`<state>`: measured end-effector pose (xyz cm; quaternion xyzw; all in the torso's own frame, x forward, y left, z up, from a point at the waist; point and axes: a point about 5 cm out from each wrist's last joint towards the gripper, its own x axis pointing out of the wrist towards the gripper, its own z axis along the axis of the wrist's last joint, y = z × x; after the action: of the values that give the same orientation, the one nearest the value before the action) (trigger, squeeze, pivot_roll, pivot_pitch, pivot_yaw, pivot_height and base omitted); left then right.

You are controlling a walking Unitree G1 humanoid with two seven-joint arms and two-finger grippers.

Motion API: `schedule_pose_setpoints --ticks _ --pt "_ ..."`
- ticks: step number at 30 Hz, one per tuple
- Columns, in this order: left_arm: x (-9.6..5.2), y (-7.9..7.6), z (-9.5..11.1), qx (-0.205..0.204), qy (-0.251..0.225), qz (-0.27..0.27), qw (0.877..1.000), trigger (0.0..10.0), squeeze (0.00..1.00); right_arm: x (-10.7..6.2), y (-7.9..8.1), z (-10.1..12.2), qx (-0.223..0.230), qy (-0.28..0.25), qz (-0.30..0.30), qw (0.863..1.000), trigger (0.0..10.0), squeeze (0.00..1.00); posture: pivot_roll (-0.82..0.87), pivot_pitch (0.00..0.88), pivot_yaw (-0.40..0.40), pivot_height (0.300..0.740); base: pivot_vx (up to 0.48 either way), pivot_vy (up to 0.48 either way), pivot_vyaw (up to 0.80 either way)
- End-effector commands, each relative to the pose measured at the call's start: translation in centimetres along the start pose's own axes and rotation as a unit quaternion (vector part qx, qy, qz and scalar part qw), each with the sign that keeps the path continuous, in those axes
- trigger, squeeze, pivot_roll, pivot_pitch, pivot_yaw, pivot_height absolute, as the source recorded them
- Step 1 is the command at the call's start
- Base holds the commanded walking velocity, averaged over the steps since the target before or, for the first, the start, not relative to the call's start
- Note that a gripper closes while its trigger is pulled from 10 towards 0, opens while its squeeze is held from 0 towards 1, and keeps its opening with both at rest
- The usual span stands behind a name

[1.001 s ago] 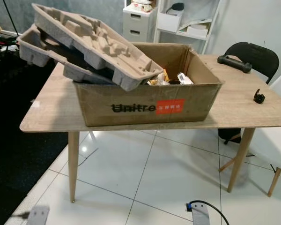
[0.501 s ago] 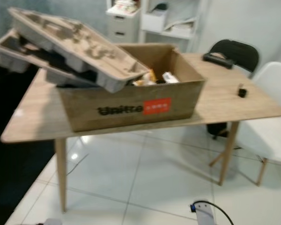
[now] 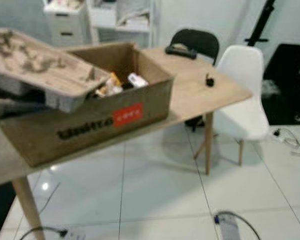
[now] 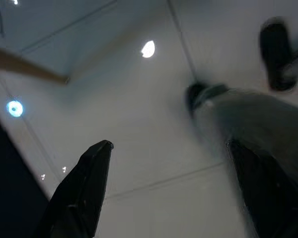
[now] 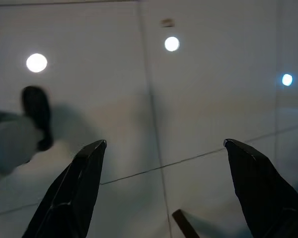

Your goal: Picking trash to rubbish bin

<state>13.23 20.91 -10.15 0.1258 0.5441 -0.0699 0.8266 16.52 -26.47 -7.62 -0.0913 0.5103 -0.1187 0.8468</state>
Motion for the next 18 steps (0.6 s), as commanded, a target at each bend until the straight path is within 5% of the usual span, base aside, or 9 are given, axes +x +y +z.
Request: schedule_pose_setpoints --ticks 1,18 --pt "-0.2 -1.0 -1.9 -0.002 0.033 -0.016 0.999 10.0 0.0 -0.1 0.5 -1.4 0.005 0.02 0.004 1.0 10.0 0.0 0.05 0.081 -0.059 0.74 0.0 0.0 -0.76" --pt "0.0 -0.8 -0.7 0.023 0.022 -0.009 0.999 10.0 0.0 -0.1 1.9 -0.8 -0.031 0.01 0.027 0.999 10.0 0.0 0.06 0.068 -0.066 0.74 0.0 0.0 -0.76"
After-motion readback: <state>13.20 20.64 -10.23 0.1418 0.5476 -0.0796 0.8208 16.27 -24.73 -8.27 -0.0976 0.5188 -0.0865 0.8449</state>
